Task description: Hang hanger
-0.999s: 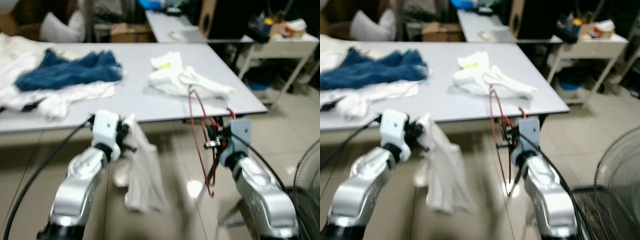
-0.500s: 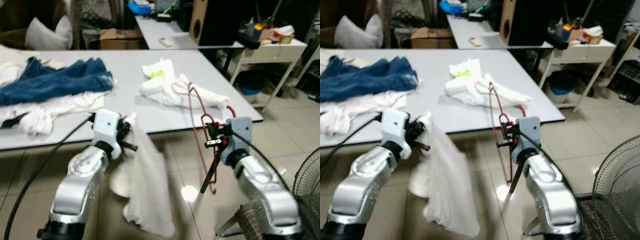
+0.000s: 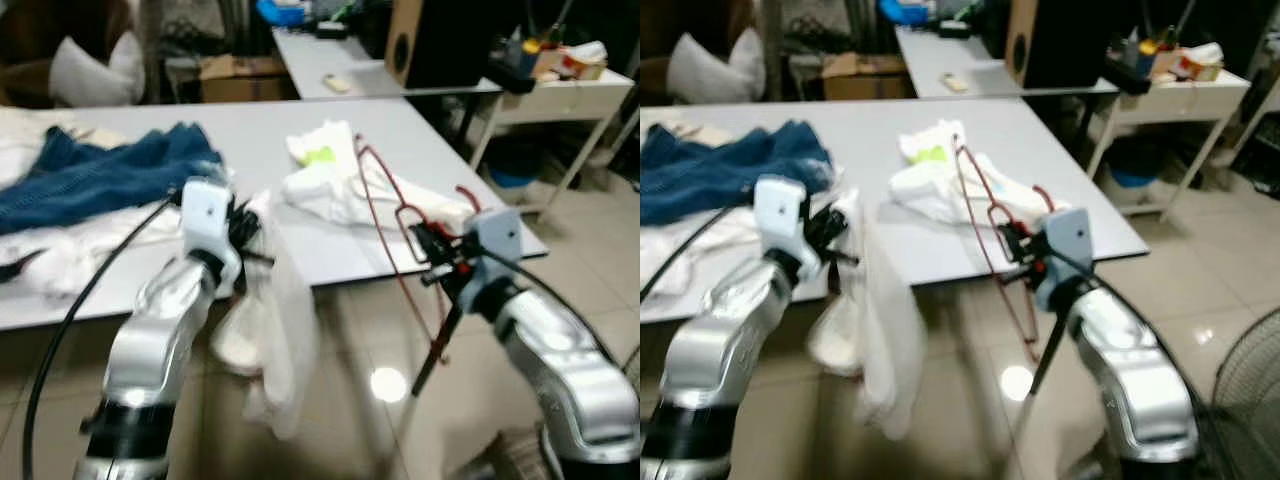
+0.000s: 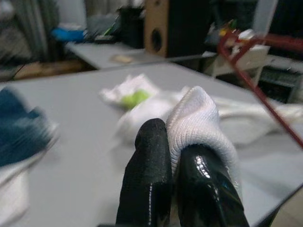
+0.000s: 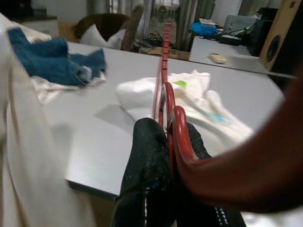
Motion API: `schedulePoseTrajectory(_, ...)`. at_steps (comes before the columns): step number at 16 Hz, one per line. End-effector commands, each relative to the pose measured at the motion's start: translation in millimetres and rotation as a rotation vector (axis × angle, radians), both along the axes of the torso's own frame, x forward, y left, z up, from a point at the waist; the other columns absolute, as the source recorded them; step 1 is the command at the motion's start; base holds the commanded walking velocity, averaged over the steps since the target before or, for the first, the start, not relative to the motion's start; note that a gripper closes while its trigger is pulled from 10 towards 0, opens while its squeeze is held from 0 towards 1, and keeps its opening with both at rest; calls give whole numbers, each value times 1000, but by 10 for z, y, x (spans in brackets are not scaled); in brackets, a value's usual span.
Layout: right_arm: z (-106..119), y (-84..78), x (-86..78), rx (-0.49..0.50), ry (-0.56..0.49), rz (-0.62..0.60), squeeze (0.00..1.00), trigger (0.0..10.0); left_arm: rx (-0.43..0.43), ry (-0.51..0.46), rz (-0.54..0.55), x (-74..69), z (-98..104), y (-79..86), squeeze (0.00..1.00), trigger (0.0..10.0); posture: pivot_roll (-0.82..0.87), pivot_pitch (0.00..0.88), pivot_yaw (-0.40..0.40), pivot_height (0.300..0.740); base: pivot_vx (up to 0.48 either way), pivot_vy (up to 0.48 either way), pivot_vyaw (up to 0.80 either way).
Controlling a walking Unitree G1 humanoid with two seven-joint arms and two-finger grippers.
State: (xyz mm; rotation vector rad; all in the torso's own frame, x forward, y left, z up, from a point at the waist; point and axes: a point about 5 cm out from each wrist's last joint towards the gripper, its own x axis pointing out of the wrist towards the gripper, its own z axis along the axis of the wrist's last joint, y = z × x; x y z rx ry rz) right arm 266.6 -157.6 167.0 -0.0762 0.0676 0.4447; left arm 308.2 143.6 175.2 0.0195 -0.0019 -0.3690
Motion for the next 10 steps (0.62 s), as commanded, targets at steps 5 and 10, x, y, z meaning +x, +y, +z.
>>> schedulePoseTrajectory(5, 294, -364, -151, -139, -14, 195, 0, 10000, 25, -73, -85, 427, 354, -186, 0, 10000, -152, 0, -22, 740, 364, 0, 0)
schedulePoseTrajectory(10, 458, -577, -451, -241, 42, 385, 0, 10000, 66, -119, -96, 759, 624, -171, 0, 10000, -176, 0, -2, 740, 366, 0, 0)
